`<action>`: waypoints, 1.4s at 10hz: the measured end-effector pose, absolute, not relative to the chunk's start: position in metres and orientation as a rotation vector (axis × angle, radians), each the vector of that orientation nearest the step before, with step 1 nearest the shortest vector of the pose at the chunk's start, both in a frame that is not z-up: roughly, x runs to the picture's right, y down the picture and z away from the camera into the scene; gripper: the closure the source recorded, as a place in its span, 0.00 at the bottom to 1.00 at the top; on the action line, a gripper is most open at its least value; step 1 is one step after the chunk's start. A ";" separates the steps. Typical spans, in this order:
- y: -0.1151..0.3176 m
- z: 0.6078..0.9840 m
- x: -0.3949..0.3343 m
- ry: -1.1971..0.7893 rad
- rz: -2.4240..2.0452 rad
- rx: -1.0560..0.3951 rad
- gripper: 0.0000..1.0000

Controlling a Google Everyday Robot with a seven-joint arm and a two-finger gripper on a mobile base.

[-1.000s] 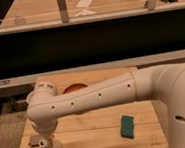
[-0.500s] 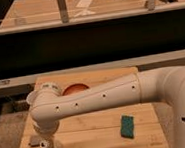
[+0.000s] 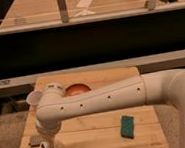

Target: Knock the bottle over

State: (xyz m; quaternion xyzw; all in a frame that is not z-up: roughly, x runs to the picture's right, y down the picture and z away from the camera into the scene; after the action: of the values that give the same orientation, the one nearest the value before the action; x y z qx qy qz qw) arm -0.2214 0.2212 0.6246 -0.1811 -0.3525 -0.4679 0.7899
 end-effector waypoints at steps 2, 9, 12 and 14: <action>0.222 0.624 -0.218 -0.764 -0.996 -0.377 0.98; 0.228 0.619 -0.216 -0.779 -0.964 -0.340 0.92; 0.229 0.617 -0.215 -0.785 -0.953 -0.322 0.92; 0.229 0.616 -0.213 -0.789 -0.941 -0.312 0.92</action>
State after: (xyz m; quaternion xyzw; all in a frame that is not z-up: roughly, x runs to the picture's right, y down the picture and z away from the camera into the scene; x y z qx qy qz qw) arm -0.2126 0.2292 0.6163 -0.1456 -0.3687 -0.4396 0.8060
